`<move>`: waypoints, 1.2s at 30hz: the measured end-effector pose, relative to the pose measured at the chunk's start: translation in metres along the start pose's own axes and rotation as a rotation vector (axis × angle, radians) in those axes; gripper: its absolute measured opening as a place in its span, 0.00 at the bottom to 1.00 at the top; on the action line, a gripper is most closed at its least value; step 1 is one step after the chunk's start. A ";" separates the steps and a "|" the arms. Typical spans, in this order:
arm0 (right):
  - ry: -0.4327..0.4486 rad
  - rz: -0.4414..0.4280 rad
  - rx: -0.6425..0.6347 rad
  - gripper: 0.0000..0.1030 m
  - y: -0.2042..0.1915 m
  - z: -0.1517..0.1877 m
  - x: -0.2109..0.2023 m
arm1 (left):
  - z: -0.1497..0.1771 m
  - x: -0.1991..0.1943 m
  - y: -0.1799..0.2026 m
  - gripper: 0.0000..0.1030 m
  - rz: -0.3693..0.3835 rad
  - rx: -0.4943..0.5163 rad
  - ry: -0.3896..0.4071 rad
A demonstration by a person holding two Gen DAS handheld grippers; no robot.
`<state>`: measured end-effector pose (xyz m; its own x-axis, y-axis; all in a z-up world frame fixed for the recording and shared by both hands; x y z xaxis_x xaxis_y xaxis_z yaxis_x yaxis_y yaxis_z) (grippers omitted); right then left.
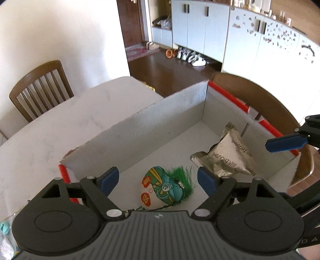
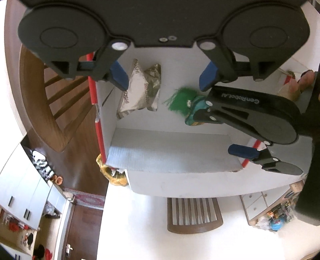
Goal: Organize objects
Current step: 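Withdraw both grippers from the shoebox back over the table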
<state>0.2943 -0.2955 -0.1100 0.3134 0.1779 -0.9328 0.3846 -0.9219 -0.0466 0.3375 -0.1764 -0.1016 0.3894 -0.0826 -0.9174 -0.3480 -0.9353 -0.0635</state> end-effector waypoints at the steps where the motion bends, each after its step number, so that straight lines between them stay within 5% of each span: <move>1: 0.006 0.001 -0.005 0.79 -0.002 0.001 -0.004 | 0.002 -0.005 0.000 0.87 0.005 -0.001 0.008; 13: 0.089 0.014 0.006 0.93 -0.032 0.007 -0.043 | 0.031 -0.065 -0.022 0.94 0.061 -0.013 0.129; 26: 0.193 -0.041 0.013 0.98 -0.090 0.016 -0.074 | 0.079 -0.112 -0.064 0.99 0.131 -0.070 0.219; 36: 0.220 -0.071 0.002 0.98 -0.133 0.018 -0.076 | 0.128 -0.139 -0.102 1.00 0.093 -0.086 0.272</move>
<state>0.2037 -0.1922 -0.0388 0.4678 0.3127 -0.8266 0.4104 -0.9052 -0.1102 0.2095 -0.0253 -0.0181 0.5773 -0.2470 -0.7783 -0.3235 -0.9443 0.0598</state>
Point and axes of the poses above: each gripper's, at about its wrist camera, not at the fingertips, and x roughly the way its jaws point, y to its right, z to its underside, the point moved 4 cm from there along x, roughly the way its jaws point, and after that the axes turned 14 degrees about -y, right-handed, at the moved point
